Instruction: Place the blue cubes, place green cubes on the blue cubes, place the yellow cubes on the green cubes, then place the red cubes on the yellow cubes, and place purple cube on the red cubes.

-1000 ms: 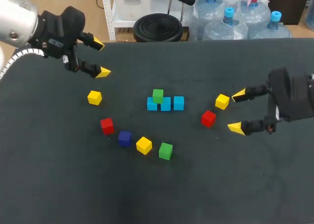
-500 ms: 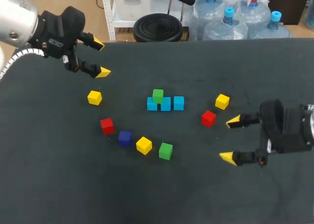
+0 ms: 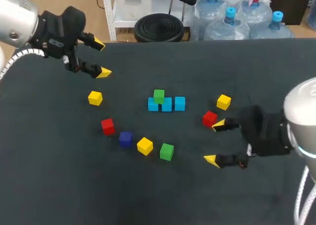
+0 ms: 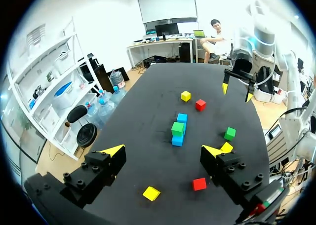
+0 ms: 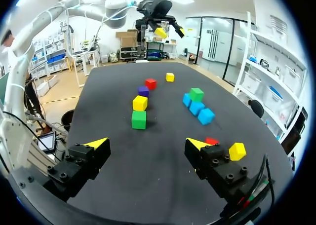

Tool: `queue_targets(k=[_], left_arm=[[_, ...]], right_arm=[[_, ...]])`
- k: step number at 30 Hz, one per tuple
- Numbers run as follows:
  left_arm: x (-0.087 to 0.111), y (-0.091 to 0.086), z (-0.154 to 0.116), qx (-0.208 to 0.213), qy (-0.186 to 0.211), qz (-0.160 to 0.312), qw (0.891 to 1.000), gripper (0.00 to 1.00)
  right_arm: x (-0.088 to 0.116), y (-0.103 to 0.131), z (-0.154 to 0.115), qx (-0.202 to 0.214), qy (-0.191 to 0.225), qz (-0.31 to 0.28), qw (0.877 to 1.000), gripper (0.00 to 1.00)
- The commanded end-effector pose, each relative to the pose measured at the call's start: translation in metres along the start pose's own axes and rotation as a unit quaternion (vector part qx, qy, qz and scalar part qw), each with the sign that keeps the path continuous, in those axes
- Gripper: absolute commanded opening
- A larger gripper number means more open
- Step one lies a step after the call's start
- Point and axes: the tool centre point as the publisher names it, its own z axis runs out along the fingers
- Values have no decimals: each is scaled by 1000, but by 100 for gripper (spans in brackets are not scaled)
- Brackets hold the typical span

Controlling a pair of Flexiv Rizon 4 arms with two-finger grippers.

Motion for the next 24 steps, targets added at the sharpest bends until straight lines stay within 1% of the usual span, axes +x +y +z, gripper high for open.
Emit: queue_targets(k=[1, 11, 24], left_arm=[[2, 0, 0, -1, -3, 2, 1000, 100], [2, 0, 0, -1, -3, 2, 1000, 100], [2, 0, 0, -1, -3, 2, 1000, 100]], right_arm=[[-2, 6, 21, 2, 0, -9, 1000, 100], [-8, 27, 50, 4, 7, -2, 1000, 100], [-13, 33, 79, -1, 4, 5, 1000, 100]])
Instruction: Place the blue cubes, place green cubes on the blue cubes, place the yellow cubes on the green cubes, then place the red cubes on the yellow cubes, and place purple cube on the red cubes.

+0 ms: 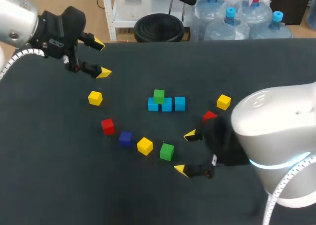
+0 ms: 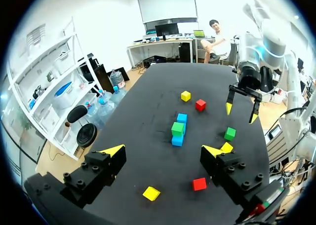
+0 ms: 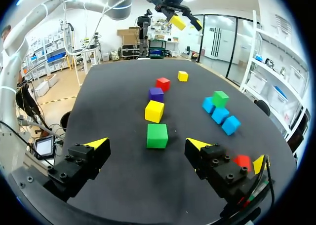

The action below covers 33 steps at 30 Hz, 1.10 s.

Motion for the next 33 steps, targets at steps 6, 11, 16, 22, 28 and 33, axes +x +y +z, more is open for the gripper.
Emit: queue_targets(k=[6, 11, 16, 22, 28, 33], left_arm=[[2, 0, 0, -1, -3, 2, 1000, 100], [2, 0, 0, -1, -3, 2, 1000, 100], [2, 0, 0, -1, -3, 2, 1000, 100], [2, 0, 0, -1, -3, 2, 1000, 100], [2, 0, 0, -1, -3, 2, 1000, 100], [2, 0, 0, -1, -3, 2, 1000, 100]], right_arm=[[6, -2, 25, 4, -1, 15, 1000, 100], [9, -8, 35, 6, -4, 38, 999, 100], [4, -11, 39, 8, -7, 35, 999, 100], [4, -15, 45, 9, -10, 41, 999, 100], [5, -18, 47, 10, -10, 42, 999, 92], [7, -19, 50, 8, -7, 42, 999, 89]])
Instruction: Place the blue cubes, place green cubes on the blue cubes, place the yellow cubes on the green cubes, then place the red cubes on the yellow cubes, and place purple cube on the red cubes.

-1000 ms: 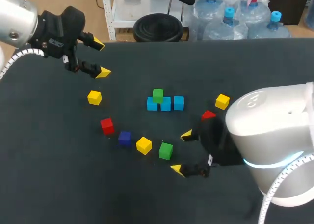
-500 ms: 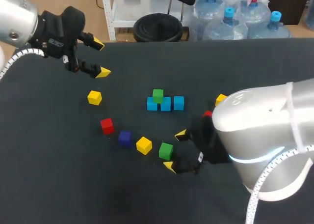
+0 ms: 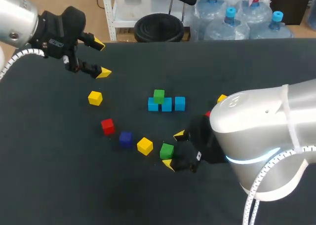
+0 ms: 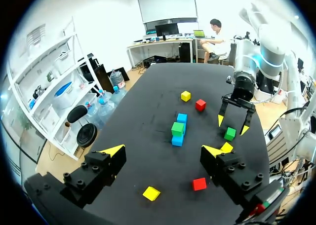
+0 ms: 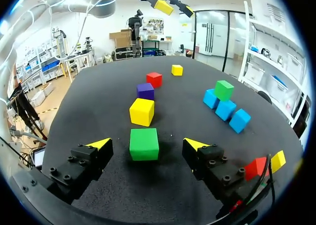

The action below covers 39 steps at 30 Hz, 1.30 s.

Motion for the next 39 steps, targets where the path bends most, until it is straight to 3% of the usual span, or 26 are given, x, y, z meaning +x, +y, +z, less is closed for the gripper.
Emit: queue_targets(k=[1, 3, 8, 10, 13, 15, 17, 30, 39], left_arm=[[2, 0, 0, 0, -3, 2, 1000, 100], [2, 0, 0, 0, -3, 2, 1000, 100], [2, 0, 0, 0, -3, 2, 1000, 100], [2, 0, 0, 0, -3, 2, 1000, 100], [2, 0, 0, 0, -3, 2, 1000, 100], [2, 0, 0, 0, -3, 2, 1000, 100], [2, 0, 0, 0, -3, 2, 1000, 100], [2, 0, 0, 0, -3, 2, 1000, 100], [2, 0, 0, 0, -3, 2, 1000, 100]], right_arm=[[1, -3, 5, -1, 1, 1, 1000, 87], [1, -4, 6, -1, 1, 2, 1000, 82], [-4, -5, 8, -3, -3, 0, 1000, 50], [-6, -5, 8, -4, -4, -2, 1000, 48], [-7, -4, 7, -5, -6, -5, 1000, 35], [-6, -2, 6, -6, -6, -6, 1000, 14], [-6, -1, 5, -7, -6, -7, 1000, 0], [-10, -4, -15, -15, -11, -25, 1000, 0], [-18, -14, -55, -80, -5, -47, 996, 0]])
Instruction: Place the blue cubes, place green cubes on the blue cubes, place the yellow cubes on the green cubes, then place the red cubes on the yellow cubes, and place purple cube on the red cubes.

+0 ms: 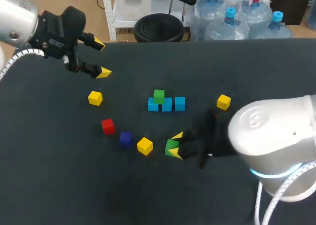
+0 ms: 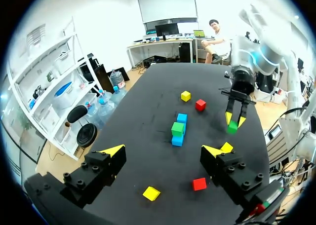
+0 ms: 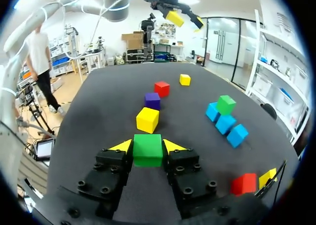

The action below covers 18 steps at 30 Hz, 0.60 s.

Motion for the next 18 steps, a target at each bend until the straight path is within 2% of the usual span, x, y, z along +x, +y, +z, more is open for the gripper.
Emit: queue_targets(k=[1, 10, 18], left_arm=[[2, 0, 0, 0, -3, 2, 1000, 100], [2, 0, 0, 0, -3, 2, 1000, 100], [2, 0, 0, 0, -3, 2, 1000, 100]], right_arm=[[-4, -10, -41, -44, 10, 4, 999, 0], [-10, -16, -79, -61, 10, -4, 998, 0], [-18, -22, -107, -88, 19, -38, 995, 0]])
